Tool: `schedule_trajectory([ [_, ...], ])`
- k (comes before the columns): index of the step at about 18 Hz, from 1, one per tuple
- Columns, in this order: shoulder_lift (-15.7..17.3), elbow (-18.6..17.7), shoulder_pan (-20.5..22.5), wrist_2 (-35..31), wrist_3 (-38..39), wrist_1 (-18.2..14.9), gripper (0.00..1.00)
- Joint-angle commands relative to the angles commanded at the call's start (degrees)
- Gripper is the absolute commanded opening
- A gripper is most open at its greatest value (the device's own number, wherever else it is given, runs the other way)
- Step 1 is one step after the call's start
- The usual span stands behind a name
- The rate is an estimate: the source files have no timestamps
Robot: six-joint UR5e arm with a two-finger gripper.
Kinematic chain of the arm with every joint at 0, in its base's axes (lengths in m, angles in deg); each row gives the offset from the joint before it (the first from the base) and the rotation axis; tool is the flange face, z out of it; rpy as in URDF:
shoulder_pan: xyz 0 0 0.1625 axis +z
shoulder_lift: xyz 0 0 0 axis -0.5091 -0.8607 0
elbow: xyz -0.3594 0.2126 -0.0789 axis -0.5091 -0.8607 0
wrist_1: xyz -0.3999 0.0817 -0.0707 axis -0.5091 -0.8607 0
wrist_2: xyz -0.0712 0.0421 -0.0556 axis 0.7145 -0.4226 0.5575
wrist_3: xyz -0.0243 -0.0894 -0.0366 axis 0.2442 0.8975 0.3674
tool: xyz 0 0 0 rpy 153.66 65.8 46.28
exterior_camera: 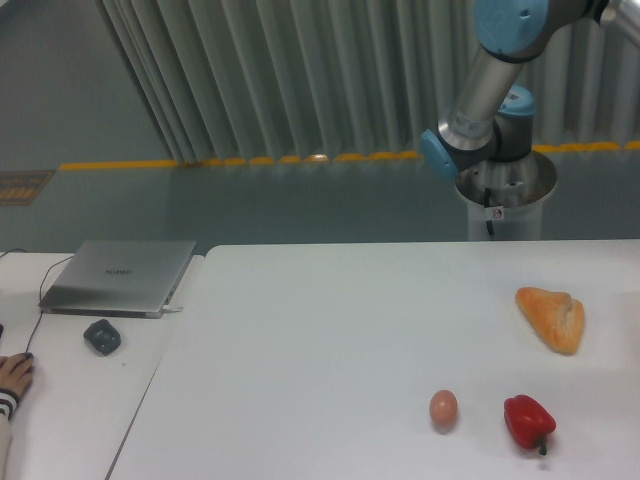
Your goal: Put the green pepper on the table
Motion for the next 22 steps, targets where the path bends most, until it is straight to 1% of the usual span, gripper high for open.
schedule_trajectory([
  [3,-0.6,0.1,0.4,-0.3,-2.6,0.4,1.0],
  [6,-1.3,0.1,1.0,-0.3,-2.8,0.8,1.0],
  [12,-1.5,-0.1,2.0,-0.3,-2.7,0.7,1.0],
  [13,-1.6,-0.1,2.0,-0.4,-2.5,0.7,0.96],
  [14,-1.6,-0.2,2.0,-0.4,-2.2,0.6,0.85],
  [15,-1.6,-0.2,2.0,-1.0,-2.1,0.6,0.71],
  [16,-1.5,-0.1,1.9,-1.7,-1.8,0.5,0.64],
  [17,-1.4,0.0,1.9,-2.4,-1.2,0.4,0.52],
  [19,-1.0,0.1,1.5,-4.1,-0.9,0.1,0.4],
  [20,-0.8,0.3,1.5,-4.4,-0.9,0.0,0.37],
  [22,-0.4,0.7,1.4,-4.0,-0.8,-0.2,0.37],
])
